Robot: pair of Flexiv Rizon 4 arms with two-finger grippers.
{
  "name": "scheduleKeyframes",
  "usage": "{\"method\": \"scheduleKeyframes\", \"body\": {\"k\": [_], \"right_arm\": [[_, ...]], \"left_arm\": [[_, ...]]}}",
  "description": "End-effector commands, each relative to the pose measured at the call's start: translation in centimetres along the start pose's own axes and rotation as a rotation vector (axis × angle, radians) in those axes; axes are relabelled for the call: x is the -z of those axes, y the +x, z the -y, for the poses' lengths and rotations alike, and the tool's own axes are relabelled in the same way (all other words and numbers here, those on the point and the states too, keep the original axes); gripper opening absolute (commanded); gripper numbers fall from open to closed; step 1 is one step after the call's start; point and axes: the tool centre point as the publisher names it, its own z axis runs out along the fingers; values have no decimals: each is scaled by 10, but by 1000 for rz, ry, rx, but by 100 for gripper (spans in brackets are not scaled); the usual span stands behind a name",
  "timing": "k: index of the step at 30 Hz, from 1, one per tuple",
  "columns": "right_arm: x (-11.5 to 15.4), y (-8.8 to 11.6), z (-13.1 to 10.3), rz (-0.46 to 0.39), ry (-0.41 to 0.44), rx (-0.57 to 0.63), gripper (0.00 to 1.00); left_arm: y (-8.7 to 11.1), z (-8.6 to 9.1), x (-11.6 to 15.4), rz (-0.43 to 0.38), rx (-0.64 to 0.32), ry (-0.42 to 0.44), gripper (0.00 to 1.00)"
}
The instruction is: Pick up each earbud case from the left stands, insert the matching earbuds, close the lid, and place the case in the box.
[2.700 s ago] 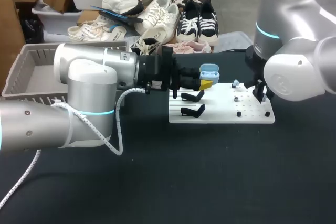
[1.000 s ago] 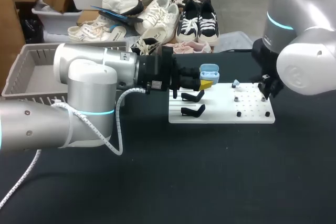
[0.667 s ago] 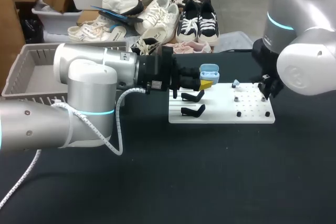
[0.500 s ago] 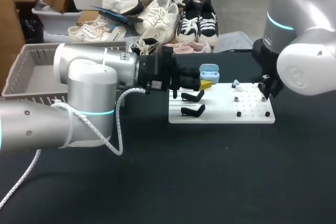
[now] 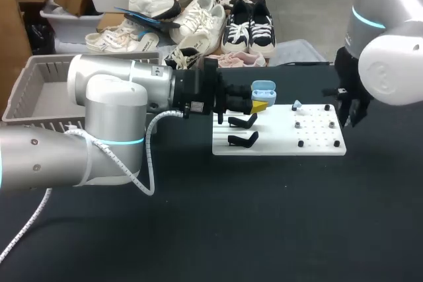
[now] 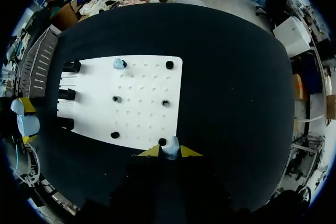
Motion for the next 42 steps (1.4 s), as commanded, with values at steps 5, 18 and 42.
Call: {"method": "scheduleKeyframes", "body": {"k": [5, 18, 42], "right_arm": [[32, 33, -4, -74, 18, -517, 0], [68, 61, -39, -70, 132, -875, 0], [107, 26, -129, 19, 68, -934, 0]], "left_arm": [[0, 1, 0, 1, -1, -4, 0], [0, 1, 0, 1, -1, -4, 0], [0, 1, 0, 1, -1, -4, 0]]}}
